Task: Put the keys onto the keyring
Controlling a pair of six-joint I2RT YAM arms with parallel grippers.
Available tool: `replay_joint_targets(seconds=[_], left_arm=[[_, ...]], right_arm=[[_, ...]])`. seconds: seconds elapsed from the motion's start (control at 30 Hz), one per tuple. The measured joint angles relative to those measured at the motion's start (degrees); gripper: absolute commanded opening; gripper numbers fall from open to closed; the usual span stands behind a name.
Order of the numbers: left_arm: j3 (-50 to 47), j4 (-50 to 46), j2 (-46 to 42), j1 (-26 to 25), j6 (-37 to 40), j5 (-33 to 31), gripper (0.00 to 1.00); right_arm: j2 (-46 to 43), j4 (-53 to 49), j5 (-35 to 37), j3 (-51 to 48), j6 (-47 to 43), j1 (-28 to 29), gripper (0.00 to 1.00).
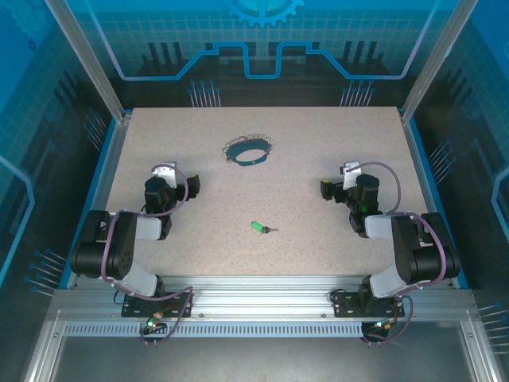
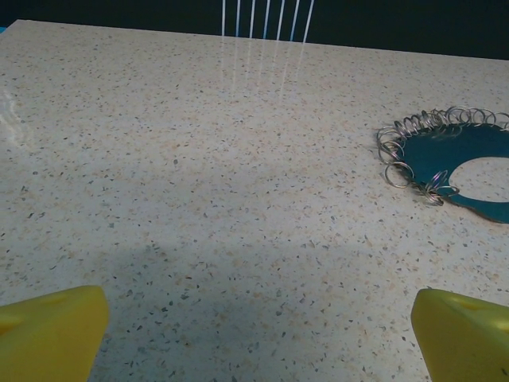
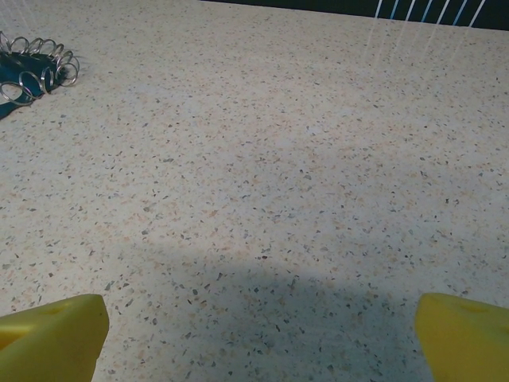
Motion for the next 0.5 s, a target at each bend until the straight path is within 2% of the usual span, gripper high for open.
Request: replay_joint_targets(seconds=[0.2,0.3,0.43,0.5], left_arm=[[0.07,-0.66,-0.07,-0.2,0.04,0.04,0.99],[0.72,-3.91,-1.03,-0.87,0.5,-0.39,0.99],[0.74,-6.34,-5.77,-1.51,0.94,-1.29,0.99],[0.74,-7.32,-8.79,-1.51,0.94,-1.92,0.99]], right_arm=[[0.0,-0.02,-0.81,0.02,0.0,-0.09,1.0],[-0.42,-1.77,0.76,0.68,0.02,0.04,1.0],[-5.86,-11.45,4.07,4.24,1.18,0.07,1.0],[-9.88,-17.2,5.97,7.32,4.63,0.0,1.0]])
